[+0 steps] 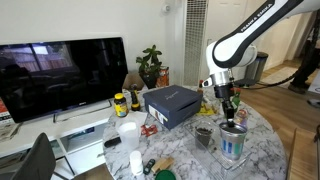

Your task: Set the storage container upright, then put the two cups inside it

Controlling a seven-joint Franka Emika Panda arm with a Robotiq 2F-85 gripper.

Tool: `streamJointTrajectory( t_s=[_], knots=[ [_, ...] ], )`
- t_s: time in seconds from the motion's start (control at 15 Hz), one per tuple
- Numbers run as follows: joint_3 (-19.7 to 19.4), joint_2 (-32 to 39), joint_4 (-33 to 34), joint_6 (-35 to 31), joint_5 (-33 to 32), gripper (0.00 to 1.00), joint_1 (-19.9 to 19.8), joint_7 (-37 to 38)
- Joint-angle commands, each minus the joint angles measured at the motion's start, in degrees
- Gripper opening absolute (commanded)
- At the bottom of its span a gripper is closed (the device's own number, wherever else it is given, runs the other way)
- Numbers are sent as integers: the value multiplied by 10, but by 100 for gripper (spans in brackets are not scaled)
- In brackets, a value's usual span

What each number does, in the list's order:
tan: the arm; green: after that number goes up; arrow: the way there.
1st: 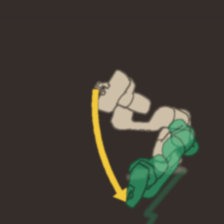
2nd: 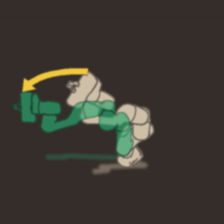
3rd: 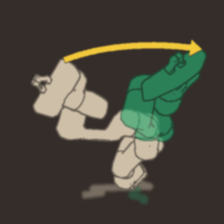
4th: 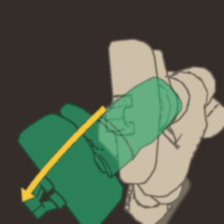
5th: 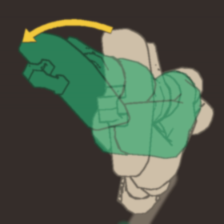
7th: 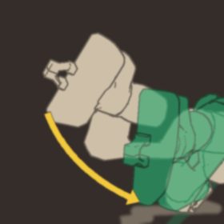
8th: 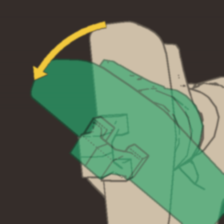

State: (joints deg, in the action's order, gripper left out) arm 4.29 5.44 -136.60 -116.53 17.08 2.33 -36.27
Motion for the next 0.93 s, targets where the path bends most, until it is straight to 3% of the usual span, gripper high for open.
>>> streamJointTrajectory(
  t_s=[0.0,0.87],
  knots=[
    [6,-29,-42,-51,19,1,3,24],
    [29,-13,-97,-171,20,1,22,128]
  ],
)
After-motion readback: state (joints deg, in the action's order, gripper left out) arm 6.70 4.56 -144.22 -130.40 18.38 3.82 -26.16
